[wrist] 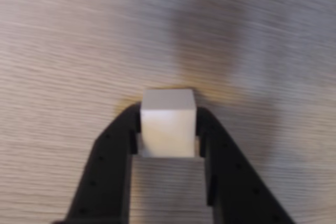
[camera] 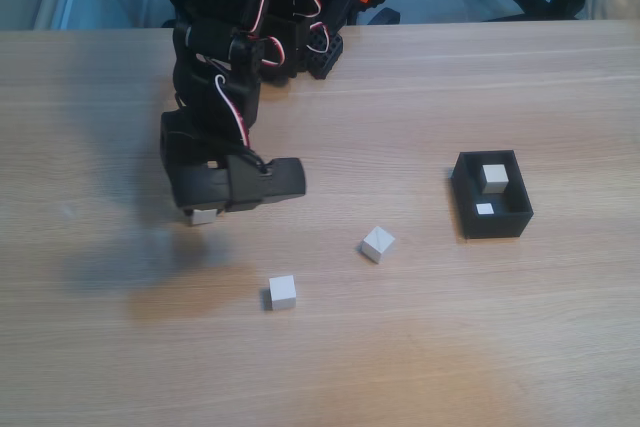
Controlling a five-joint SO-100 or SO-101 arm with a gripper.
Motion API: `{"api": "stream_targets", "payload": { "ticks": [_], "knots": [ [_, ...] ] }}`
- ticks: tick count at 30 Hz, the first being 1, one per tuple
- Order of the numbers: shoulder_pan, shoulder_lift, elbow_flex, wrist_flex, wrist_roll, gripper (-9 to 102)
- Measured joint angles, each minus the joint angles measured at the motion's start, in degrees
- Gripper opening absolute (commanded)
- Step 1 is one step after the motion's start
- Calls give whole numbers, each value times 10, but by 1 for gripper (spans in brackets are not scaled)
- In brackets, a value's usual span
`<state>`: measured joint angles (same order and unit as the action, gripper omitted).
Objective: Pick blocks and place them in the box.
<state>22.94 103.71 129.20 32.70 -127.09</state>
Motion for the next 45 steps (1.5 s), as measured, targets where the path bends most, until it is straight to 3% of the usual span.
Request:
{"api": "stream_targets", "payload": {
  "ticks": [6, 17, 26, 45],
  "knots": [
    [-74, 76, 16, 23, 62, 0],
    [-369, 250, 16, 96, 369, 0],
    [-537, 234, -64, 161, 568, 0],
    [-625, 34, -250, 221, 774, 1]
  ]
}}
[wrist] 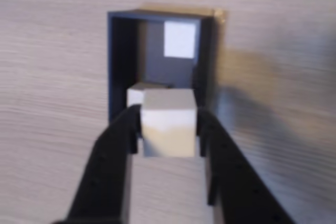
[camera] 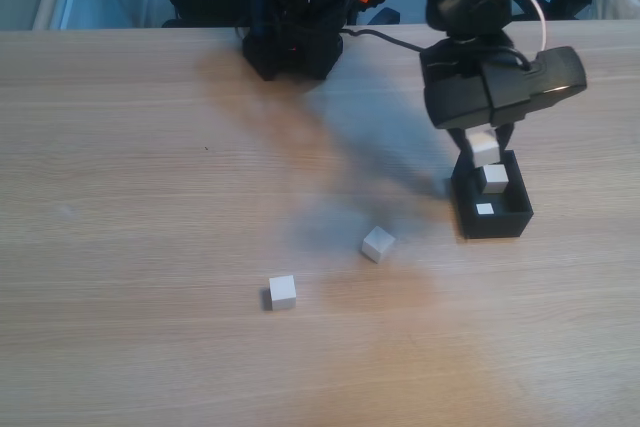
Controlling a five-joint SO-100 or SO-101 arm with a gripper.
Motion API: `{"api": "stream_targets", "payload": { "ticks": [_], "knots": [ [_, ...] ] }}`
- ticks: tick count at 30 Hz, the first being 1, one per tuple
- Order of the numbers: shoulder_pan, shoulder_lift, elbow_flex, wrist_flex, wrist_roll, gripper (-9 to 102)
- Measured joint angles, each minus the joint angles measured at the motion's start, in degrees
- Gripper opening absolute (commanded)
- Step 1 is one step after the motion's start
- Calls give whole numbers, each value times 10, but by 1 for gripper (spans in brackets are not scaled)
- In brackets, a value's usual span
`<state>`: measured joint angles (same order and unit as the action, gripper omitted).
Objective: Pick blocks and place them in the box.
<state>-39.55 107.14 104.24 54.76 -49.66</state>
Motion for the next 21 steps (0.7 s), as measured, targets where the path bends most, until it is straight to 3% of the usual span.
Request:
{"api": "stream_targets", "payload": {
  "ticks": [15, 21],
  "knots": [
    [-43, -31, -12, -16, 20, 13],
    [-25, -26, -4, -3, 10, 11]
  ]
}}
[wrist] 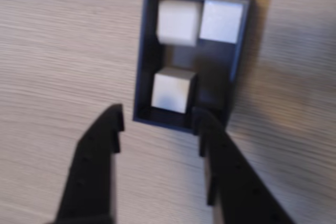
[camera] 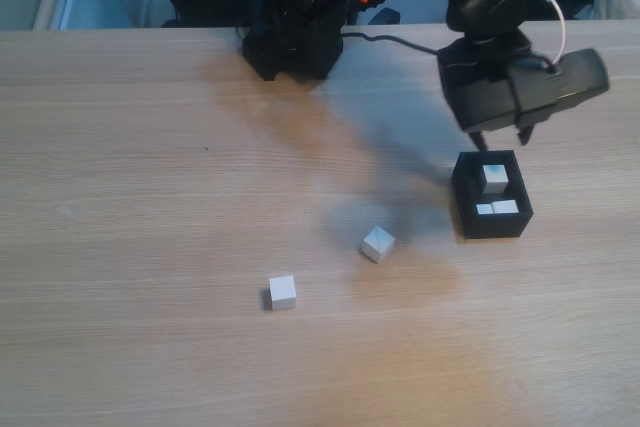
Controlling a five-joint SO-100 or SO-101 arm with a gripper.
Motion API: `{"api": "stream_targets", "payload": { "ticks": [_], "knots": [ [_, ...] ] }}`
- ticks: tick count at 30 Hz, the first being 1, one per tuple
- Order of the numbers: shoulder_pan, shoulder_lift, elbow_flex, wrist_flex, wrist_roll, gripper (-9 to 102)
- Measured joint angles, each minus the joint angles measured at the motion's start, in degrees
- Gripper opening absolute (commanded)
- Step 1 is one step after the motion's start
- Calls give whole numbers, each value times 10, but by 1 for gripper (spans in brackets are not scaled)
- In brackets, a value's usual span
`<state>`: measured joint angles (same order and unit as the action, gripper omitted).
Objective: Pick blocks and place them in the box.
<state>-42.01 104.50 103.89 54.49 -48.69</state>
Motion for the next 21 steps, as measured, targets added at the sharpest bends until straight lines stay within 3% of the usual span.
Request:
{"api": "stream_targets", "payload": {
  "ticks": [8, 21],
  "knots": [
    [70, 119, 136, 50, -142, 14],
    [207, 223, 288, -95, -374, 17]
  ]
}}
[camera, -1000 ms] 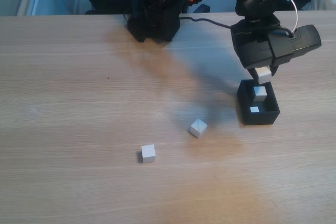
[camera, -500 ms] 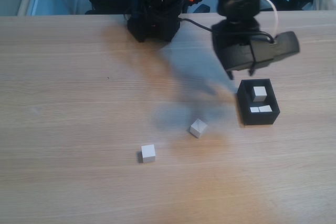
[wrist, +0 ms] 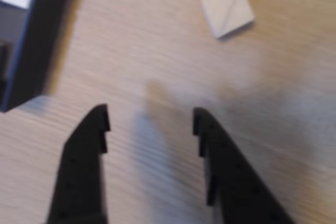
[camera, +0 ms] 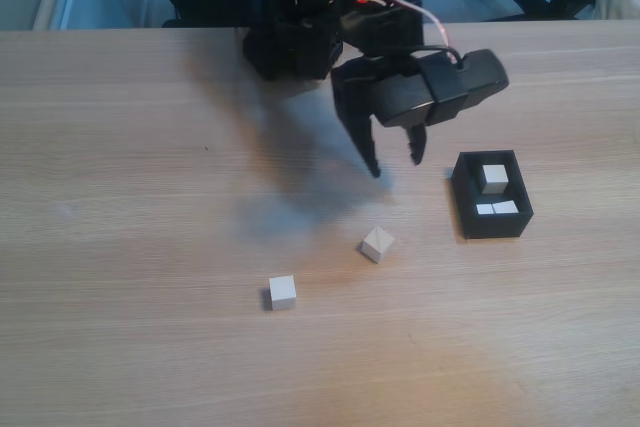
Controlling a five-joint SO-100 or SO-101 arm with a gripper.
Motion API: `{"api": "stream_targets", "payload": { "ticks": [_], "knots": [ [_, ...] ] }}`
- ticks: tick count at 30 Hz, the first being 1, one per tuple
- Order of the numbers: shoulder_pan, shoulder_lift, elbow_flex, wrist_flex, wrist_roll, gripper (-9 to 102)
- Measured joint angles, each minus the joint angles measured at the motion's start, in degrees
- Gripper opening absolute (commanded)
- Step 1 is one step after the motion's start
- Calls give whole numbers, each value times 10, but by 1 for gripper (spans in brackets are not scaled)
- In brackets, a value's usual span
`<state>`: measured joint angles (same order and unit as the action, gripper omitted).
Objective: Pick blocks and place them in the box.
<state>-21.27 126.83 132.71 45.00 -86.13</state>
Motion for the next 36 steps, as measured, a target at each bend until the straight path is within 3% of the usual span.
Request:
{"api": "stream_targets", "payload": {
  "ticks": [12, 22, 36],
  "knots": [
    [139, -21, 81, -170, -177, 18],
    [199, -134, 37, -244, -184, 18],
    [256, -263, -71, -263, -170, 19]
  ]
}}
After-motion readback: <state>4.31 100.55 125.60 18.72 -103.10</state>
